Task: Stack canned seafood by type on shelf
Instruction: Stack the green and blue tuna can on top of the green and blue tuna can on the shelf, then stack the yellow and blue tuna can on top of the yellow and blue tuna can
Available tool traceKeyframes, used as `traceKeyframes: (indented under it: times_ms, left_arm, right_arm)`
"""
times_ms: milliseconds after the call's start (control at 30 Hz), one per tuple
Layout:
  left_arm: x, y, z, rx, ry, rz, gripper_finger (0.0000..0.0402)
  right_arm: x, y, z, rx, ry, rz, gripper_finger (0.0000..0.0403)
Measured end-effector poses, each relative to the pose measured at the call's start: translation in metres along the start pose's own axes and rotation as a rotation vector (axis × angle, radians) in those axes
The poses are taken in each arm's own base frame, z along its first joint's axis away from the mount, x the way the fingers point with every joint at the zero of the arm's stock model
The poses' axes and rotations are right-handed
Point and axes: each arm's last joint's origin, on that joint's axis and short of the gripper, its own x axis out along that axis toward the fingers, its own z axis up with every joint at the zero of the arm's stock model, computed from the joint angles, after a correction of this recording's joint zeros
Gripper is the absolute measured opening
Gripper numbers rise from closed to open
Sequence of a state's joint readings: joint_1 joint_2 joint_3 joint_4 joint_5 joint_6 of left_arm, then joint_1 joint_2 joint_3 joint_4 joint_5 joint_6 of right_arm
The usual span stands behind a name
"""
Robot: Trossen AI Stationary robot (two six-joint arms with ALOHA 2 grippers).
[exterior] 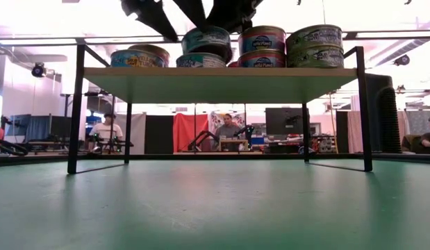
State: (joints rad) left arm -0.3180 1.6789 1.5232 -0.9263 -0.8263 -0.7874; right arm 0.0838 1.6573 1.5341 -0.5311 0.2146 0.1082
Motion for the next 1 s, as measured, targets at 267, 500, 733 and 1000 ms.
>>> traceKeyframes:
  times_ms: [267,500,733,1000]
  left_arm:
    - [-0.006,0.013,-0.001,0.016,0.004,0.068,0.0397]
    - [-0.014,0.02,-0.004,0.047,0.034,0.085,0.0397]
    - [-0.073,0.02,-0.012,0.146,0.054,-0.153,0.0393]
    - [-0.136,0.021,-0.074,0.214,0.491,-0.387,0.0356]
  right_arm:
    - [0.009,-0.003,0.0,0.007,-0.013,-0.008,0.0013]
    - [0.013,0.0,0.0,0.022,-0.011,0.001,0.0013]
    - [-0.001,0.002,0.013,0.034,-0.053,0.021,0.0013]
    - [-0.036,0.017,0.05,0.032,-0.213,0.069,0.0013]
